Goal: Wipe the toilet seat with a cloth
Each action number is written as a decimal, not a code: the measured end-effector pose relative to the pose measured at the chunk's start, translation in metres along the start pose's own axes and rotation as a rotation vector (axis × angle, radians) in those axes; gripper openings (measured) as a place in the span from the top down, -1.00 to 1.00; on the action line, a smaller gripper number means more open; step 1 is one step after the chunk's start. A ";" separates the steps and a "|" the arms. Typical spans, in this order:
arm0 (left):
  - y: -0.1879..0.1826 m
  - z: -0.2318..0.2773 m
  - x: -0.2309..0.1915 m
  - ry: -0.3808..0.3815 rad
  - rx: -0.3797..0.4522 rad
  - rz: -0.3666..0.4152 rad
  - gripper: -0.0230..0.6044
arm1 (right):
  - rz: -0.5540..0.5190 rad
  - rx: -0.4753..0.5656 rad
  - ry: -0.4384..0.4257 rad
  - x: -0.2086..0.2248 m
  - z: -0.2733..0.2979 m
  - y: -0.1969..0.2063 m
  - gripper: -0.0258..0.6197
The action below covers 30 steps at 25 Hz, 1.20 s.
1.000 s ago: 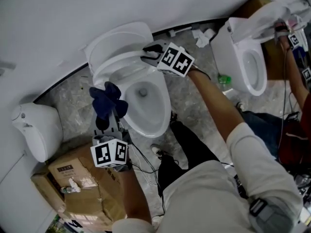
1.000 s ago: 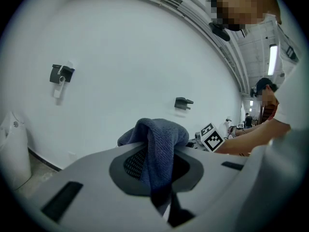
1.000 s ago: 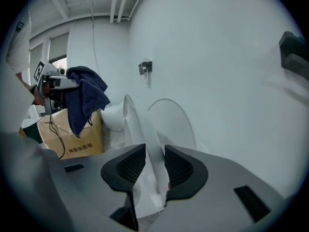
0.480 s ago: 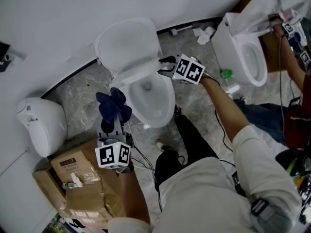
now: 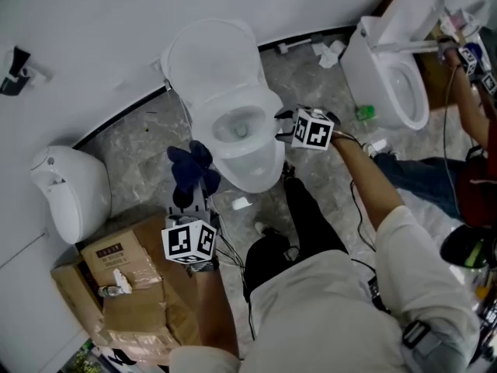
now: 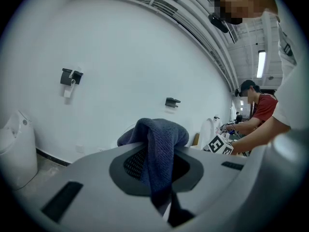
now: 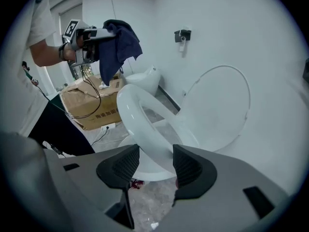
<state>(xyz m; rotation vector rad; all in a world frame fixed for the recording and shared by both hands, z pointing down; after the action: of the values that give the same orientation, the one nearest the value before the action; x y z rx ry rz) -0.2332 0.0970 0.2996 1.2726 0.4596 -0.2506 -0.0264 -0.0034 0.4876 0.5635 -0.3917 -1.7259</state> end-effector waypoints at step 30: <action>0.090 0.072 -0.055 0.000 -0.126 -0.043 0.80 | 0.058 -0.160 -0.211 -0.149 0.104 0.075 0.10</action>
<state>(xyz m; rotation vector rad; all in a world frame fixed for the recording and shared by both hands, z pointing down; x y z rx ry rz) -0.2294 0.0493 0.4178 1.1406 0.4961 -0.2542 0.0000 0.1210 0.6374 0.2532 -0.4096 -1.7472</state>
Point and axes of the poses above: the fingertips, and each gripper's own axes: z forward along the fingers, x to its right, y out of its underside, the point moved 1 cm from there along -z, backward along the fingers, and after that the axes turned 15 degrees about -z, right-handed, at the moved point
